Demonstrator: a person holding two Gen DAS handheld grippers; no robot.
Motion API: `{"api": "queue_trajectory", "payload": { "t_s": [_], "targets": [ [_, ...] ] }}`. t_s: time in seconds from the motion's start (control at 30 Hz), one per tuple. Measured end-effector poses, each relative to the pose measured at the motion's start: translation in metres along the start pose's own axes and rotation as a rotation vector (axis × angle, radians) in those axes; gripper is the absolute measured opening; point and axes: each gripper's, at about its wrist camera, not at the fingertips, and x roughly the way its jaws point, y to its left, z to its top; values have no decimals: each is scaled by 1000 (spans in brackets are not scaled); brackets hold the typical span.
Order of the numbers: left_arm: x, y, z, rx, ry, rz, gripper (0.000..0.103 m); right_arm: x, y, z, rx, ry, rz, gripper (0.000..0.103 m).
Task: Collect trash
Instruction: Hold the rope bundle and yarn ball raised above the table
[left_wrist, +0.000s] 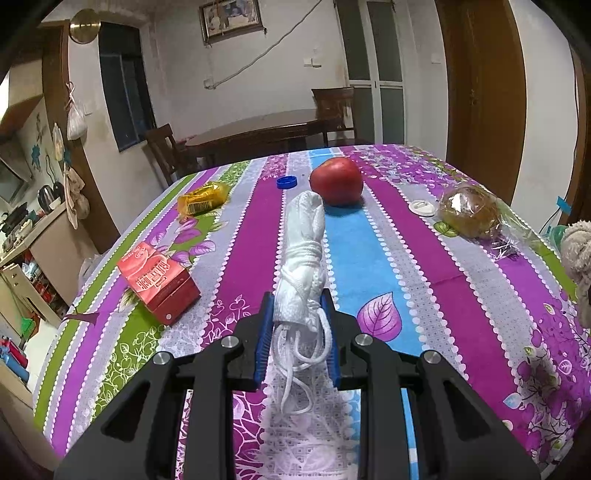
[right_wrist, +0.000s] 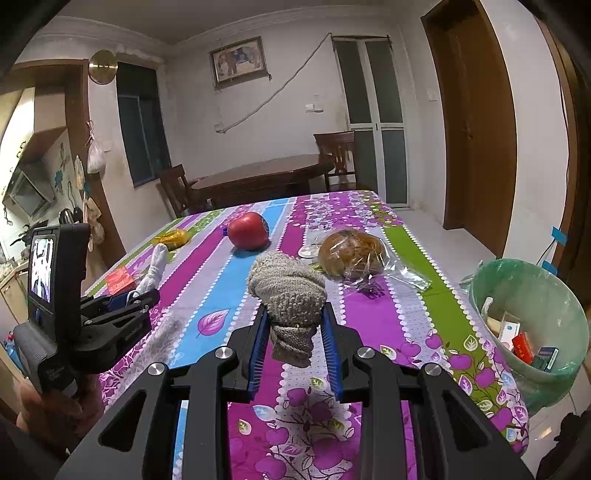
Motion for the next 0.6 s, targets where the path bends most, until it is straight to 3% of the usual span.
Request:
{"api": "queue_trajectory", "payload": {
  "t_s": [0.6],
  "targets": [
    [-4,-13,9,42,-32,-10,23,-7,-8,2,4,-15,-13,29]
  ]
}}
